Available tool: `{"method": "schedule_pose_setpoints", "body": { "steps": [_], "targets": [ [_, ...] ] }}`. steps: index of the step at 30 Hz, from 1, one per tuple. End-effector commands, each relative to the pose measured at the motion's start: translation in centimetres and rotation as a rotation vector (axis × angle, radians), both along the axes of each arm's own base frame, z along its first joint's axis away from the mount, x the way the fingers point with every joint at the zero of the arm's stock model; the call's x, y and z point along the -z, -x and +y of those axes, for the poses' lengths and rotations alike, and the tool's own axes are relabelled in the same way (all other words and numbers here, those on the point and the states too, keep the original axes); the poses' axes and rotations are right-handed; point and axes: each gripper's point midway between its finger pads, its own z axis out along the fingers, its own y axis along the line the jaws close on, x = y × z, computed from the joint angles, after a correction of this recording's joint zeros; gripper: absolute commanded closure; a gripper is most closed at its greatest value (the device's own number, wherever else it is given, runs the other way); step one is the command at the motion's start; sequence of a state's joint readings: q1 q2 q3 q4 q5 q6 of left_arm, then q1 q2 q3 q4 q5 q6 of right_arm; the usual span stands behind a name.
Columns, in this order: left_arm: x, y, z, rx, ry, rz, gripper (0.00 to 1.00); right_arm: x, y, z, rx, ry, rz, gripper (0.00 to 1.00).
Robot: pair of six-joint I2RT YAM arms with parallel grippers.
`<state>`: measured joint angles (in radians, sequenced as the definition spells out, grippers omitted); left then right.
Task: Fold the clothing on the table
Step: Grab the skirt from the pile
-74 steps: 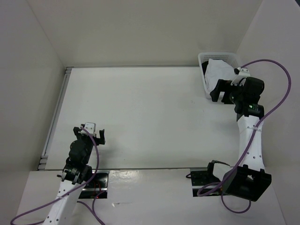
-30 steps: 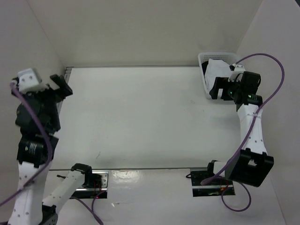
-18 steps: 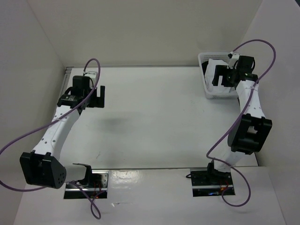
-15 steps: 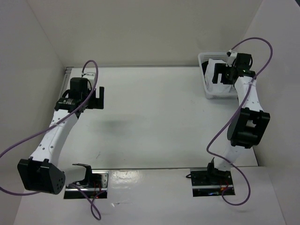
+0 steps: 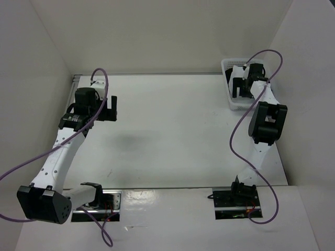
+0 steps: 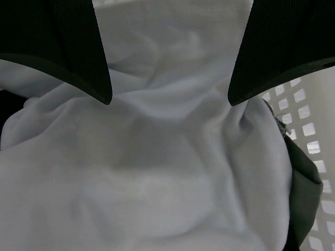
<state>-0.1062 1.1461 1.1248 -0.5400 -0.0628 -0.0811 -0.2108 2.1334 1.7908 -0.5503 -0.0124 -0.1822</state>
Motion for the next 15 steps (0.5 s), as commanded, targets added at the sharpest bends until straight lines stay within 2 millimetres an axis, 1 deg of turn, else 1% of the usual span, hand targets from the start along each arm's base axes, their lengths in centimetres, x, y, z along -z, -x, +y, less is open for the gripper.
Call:
{"method": "schedule_pose_setpoints", "body": {
  "steps": [1,2,3,4,5,6,7,8,9,10,11,12,13,14,15],
  "targets": [
    [-1.3,-0.1,-0.3,0.023,0.013,-0.088,0.01,-2.1,-2.6,-0.5,0.002,0.064,-0.111,0.05],
    [-1.5,0.0,-0.3,0.023,0.014,-0.103,0.01,-2.1,-2.6,-0.5,0.002,0.064,-0.111,0.05],
    [-1.8,-0.1,-0.3,0.023,0.017,-0.132,0.01,-1.4,-2.7,-0.7,0.011,0.074,-0.108,0.05],
    [-2.6,0.3,0.0,0.009,0.012,-0.169,0.01,-0.9,-2.4,-0.7,0.011,0.071,-0.095,0.08],
    [-2.2,0.6,0.1,0.009,0.013,-0.176,0.01,-0.3,-2.6,-0.9,0.018,0.079,-0.092,0.10],
    [-2.7,0.6,0.1,0.009,0.016,-0.207,0.01,-0.3,-2.6,-0.9,0.018,0.079,-0.092,0.12],
    [-3.8,1.2,0.1,0.008,0.020,-0.255,0.01,0.5,-2.6,-0.9,0.017,0.076,-0.077,0.15],
    [-4.0,1.5,0.2,0.008,0.023,-0.278,0.01,1.3,-2.6,-0.9,0.017,0.073,-0.059,0.20],
    [-3.8,1.8,0.3,-0.009,0.032,-0.300,0.01,1.5,-2.8,-0.9,0.017,0.072,-0.057,0.22],
    [-4.9,2.5,0.4,-0.009,0.037,-0.349,0.01,1.7,-2.9,-0.9,0.016,0.071,-0.049,0.24],
    [-5.4,2.8,0.5,-0.009,0.039,-0.367,0.01,2.5,-2.6,-0.9,0.016,0.067,-0.027,0.26],
    [-5.2,2.9,0.5,-0.009,0.038,-0.357,0.01,3.1,-2.9,-0.4,0.006,0.065,-0.020,0.30],
    [-5.0,3.0,0.5,-0.009,0.037,-0.348,0.01,3.2,-3.1,-0.7,0.014,0.074,-0.019,0.30],
    [-5.0,2.7,0.4,-0.009,0.036,-0.342,0.01,3.3,-3.0,-0.1,0.005,0.073,-0.009,0.30],
    [-4.8,2.7,0.2,0.005,0.042,-0.327,0.01,3.6,-3.1,-0.6,0.020,0.090,-0.002,0.30]
  ]
}}
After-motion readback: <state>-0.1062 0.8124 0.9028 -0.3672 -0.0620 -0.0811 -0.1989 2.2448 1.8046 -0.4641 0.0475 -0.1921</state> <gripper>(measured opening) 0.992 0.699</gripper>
